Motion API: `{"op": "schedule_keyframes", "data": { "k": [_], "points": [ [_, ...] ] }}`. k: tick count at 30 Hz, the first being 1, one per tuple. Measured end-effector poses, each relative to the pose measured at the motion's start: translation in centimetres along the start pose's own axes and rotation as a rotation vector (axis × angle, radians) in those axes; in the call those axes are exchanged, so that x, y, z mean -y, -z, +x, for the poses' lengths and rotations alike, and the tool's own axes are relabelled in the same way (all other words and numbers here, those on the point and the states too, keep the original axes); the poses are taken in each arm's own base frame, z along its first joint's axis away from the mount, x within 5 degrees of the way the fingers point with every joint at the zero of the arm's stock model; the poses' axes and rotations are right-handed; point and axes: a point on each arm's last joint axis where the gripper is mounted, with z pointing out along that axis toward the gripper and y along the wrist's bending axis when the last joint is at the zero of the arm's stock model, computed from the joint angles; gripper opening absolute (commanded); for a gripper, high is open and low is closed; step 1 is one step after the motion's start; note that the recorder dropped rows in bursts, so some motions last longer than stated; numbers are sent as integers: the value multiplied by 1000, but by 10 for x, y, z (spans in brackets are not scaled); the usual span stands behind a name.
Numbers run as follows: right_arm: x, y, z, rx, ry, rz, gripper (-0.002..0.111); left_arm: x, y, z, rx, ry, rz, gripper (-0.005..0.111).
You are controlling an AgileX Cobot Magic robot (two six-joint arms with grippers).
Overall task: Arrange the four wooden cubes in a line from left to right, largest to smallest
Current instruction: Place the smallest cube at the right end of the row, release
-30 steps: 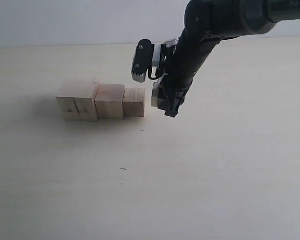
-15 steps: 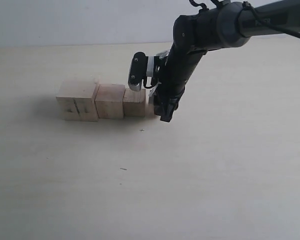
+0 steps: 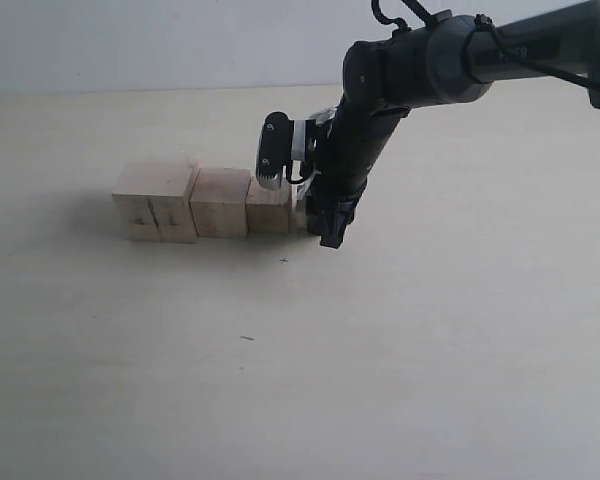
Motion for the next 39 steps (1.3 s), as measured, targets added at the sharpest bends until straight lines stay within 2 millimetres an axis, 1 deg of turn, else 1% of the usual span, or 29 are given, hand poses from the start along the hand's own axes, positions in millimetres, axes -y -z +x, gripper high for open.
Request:
{"op": "schedule_keyframes", "data": {
  "k": [13,15,17,23,26,28,31,35,37,39],
  "points": [
    [-1,-1,-3,38,18,-9,0,0,0,0,0,0,0,3],
    [-1,-1,-3,38,20,-9,1,0,0,0,0,0,0,3],
    [-1,-1,-3,38,18,-9,11,0,0,0,0,0,0,3],
    [-1,-1,-3,38,16,-9,50,0,0,0,0,0,0,3],
    [-1,-1,-3,38,14,-9,64,0,0,0,0,0,0,3],
    [-1,-1,-3,40,9,-8,71,0,0,0,0,0,0,3],
    [-1,-1,-4,45,2,-5,76,0,0,0,0,0,0,3],
    [0,1,-5,50,-3,2,76,0,0,0,0,0,0,3],
    [1,8,-6,58,-10,12,76,0,0,0,0,0,0,3],
    [4,22,-10,73,-23,39,76,0,0,0,0,0,0,3]
  ]
}}
